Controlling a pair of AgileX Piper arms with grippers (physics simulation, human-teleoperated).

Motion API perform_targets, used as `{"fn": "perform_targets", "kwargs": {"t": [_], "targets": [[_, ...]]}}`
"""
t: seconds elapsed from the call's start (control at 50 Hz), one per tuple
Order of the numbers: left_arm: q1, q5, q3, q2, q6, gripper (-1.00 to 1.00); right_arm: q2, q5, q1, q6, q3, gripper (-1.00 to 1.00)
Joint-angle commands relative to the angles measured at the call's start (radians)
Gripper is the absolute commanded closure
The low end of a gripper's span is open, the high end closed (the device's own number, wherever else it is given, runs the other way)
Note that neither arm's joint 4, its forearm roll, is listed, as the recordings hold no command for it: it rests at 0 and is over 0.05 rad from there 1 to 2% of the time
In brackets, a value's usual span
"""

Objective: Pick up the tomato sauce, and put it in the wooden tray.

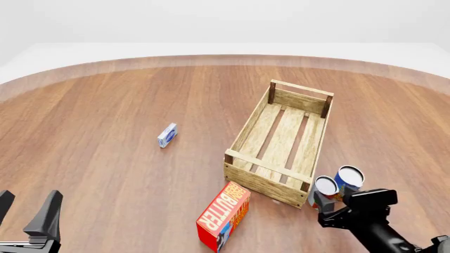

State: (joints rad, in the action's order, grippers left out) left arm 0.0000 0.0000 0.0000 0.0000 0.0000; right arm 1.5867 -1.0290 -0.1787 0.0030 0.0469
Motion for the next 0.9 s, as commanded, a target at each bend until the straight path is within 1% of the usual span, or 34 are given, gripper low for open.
{"fn": "perform_targets", "kwargs": {"t": [0.02, 0.4, 0.66, 0.68, 0.9], "targets": [[0.000, 0.000, 0.000, 0.000, 0.000, -1.00, 0.040, -0.027, -0.003, -0.004, 0.005, -1.00], [0.000, 0.000, 0.000, 0.000, 0.000, -1.00, 0.099, -0.068, -0.009, 0.004, 0.016, -1.00], [0.000, 0.000, 0.000, 0.000, 0.000, -1.00, 0.095, -0.054, -0.008, 0.000, 0.024, -1.00], [0.000, 0.000, 0.000, 0.000, 0.000, -1.00, 0.094, -0.053, -0.006, -0.003, 0.024, 1.00], [0.000, 0.000, 0.000, 0.000, 0.000, -1.00, 0.094, -0.055, -0.002, -0.004, 0.017, 1.00]]}}
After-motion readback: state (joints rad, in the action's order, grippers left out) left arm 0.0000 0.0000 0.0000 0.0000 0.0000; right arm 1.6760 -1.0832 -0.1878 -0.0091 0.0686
